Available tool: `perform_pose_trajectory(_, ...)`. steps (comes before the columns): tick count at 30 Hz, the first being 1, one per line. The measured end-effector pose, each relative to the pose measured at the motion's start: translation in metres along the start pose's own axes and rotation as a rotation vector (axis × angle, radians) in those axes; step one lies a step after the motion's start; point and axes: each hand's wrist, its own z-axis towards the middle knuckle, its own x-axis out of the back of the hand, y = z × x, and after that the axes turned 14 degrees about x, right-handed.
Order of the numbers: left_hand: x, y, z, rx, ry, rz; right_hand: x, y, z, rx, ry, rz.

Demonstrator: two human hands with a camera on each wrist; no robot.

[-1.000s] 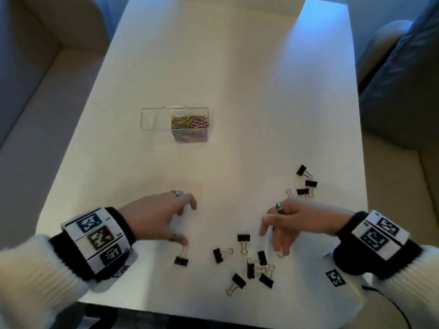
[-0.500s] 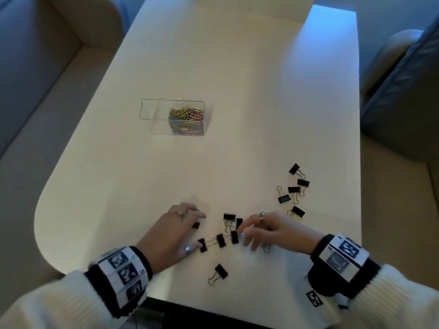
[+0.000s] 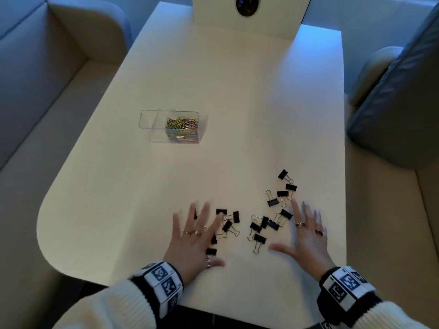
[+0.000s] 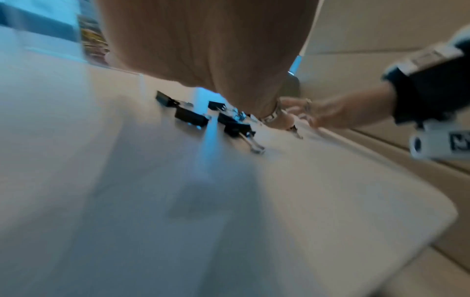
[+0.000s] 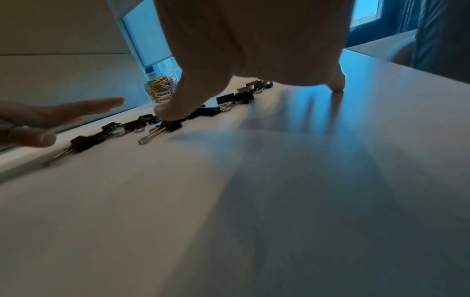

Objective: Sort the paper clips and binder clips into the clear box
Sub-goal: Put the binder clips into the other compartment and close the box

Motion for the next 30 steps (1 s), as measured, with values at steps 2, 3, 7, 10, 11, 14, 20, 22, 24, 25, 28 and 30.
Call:
perform_pose_trajectory(2, 0.002, -0.007, -0.004, 0.098, 0.012, -0.023, -0.003, 0.0, -0.004, -0.013, -0.062, -0.053)
perform_pose_trajectory(3, 0.0, -0.01, -0.007, 0.126, -0.013, -0.032, -0.005, -0.002, -0.006, -0.01, -0.101, -0.091)
perform_pose_trajectory(7, 0.001, -0.01, -0.001, 0.208, -0.172, -0.089, -0.007, -0.018, 0.004, -0.033, -0.195, -0.11)
perform_pose_trajectory(10, 0.021, 0.007, 0.018, 0.15, -0.169, -0.102, -0.008, -0.035, 0.023, 0.0, -0.228, -0.106)
perform_pose_trajectory(11, 0.022, 0.012, 0.024, 0.123, -0.186, -0.122, -0.009, -0.041, 0.029, 0.027, -0.24, -0.109)
perform_pose_trajectory(14, 0.037, 0.019, 0.037, 0.116, -0.252, -0.166, -0.004, -0.051, 0.045, 0.132, -0.24, -0.091)
perform_pose_trajectory(20, 0.042, 0.011, 0.024, -0.013, -0.196, -0.068, 0.033, -0.027, 0.073, -0.009, -0.026, 0.093)
perform_pose_trajectory(22, 0.035, 0.014, 0.024, -0.112, -0.213, -0.038, 0.036, -0.022, 0.085, -0.023, -0.049, 0.058)
perform_pose_trajectory(24, 0.03, 0.011, 0.029, -0.155, -0.249, -0.048, 0.032, -0.029, 0.091, 0.034, -0.124, 0.019)
perform_pose_trajectory(25, 0.03, 0.007, 0.03, -0.165, -0.257, -0.04, 0.027, -0.034, 0.092, 0.083, -0.166, 0.012)
perform_pose_trajectory(28, 0.037, -0.004, 0.032, -0.122, -0.24, -0.054, 0.017, -0.048, 0.084, 0.211, -0.204, 0.086)
perform_pose_trajectory(30, 0.044, -0.01, 0.035, -0.056, -0.183, -0.144, 0.018, -0.051, 0.079, 0.218, -0.062, 0.212)
